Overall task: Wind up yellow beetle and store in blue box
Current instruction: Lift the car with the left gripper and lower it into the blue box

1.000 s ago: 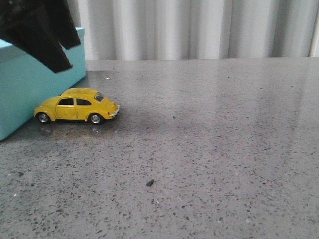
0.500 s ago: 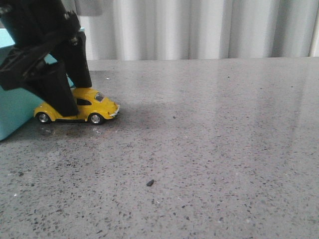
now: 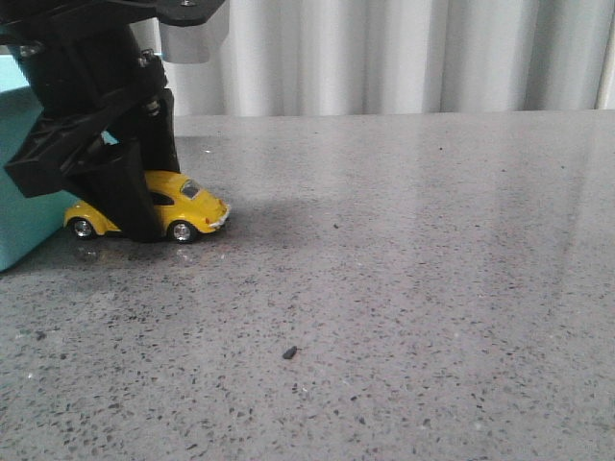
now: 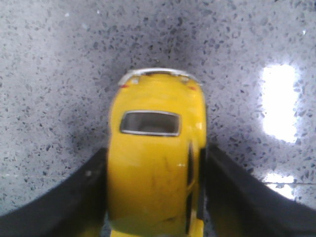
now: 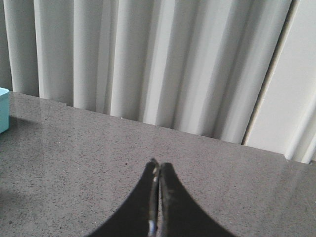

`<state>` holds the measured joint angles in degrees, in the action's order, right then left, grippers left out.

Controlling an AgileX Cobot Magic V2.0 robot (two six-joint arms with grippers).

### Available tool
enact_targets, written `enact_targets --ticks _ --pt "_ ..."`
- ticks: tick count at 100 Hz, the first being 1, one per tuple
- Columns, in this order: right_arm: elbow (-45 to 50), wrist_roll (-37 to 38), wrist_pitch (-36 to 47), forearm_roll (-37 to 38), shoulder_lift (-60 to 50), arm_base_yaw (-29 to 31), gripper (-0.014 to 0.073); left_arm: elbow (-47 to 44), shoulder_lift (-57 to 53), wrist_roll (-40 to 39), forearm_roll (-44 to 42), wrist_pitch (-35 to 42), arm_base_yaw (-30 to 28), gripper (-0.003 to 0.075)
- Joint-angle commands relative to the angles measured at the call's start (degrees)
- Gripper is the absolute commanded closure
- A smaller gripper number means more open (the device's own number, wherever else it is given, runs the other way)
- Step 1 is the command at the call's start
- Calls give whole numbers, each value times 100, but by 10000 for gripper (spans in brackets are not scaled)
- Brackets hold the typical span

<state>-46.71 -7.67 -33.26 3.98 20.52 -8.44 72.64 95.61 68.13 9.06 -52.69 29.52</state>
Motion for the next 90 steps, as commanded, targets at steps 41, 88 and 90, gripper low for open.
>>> enact_targets --ticks 41,88,90 --pt "-137 -57 413 43 44 -89 645 1243 -647 4 440 140 38 741" --pt "-137 -57 470 43 31 -89 645 2094 -902 -1878 -468 -261 -1007 741" --pt "-137 -57 470 43 21 -89 645 2094 -914 -2068 -476 -230 -1175 741"
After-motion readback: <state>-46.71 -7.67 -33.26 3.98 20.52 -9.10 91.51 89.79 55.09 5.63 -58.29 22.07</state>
